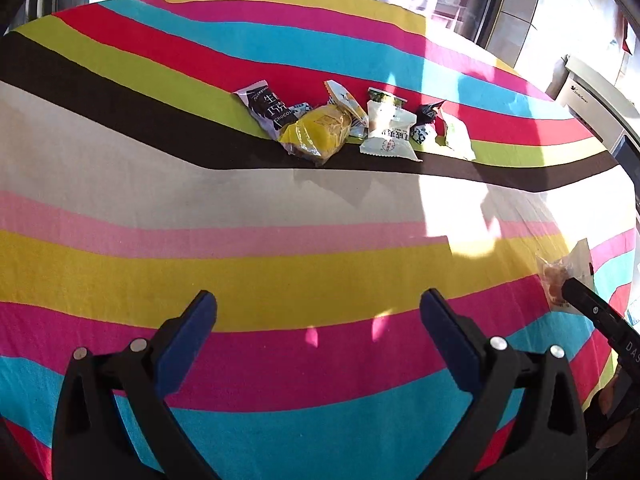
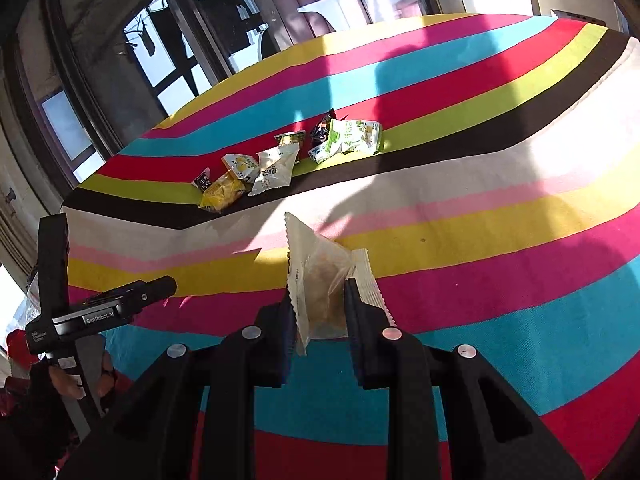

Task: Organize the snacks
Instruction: 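Grasp a white pastry bag with the right tool while the left grasps a yellow bread pack, then carry the white pastry bag and yellow bread pack in both tools to the white box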

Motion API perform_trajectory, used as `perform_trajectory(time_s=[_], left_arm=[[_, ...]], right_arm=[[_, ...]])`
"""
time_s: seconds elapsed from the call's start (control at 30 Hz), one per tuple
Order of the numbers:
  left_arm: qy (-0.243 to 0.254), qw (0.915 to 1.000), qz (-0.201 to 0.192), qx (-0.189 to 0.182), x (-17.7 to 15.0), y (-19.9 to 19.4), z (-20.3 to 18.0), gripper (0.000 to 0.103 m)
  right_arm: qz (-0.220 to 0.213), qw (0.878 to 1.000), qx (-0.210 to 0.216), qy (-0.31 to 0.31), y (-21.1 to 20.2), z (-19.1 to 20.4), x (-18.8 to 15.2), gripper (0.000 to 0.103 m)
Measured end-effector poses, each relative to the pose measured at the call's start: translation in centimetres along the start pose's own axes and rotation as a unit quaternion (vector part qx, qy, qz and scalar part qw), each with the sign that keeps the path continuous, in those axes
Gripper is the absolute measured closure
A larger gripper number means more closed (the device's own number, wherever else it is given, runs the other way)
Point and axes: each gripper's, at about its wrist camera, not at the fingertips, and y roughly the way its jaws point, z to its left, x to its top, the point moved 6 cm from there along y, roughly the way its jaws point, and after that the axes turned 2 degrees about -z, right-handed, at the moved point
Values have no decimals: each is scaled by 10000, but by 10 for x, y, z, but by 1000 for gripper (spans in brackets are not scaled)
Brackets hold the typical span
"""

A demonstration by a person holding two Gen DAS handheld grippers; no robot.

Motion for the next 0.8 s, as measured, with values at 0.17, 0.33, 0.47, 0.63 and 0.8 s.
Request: perform_trajectory(time_s=[0.17,0.33,0.47,0.63,0.8], left_arm=[[929,9944,-155,472,70,47,-18,2],[1407,9884,153,547,101,89,-29,20],[1338,9895,303,451,87,96,-23,60],[1100,9926,-198,-484,37,17,-32,62],[782,9935,-144,-811,-31,-45,-16,61]], right_arm=[[58,10000,39,45,2,-1,-1,79],[46,9999,7,132,2,-5,0,79],[23,9998,21,177,2,-6,0,79],[9,9998,52,200,1,-7,-1,79],[20,9998,59,193,2,-6,-1,78]])
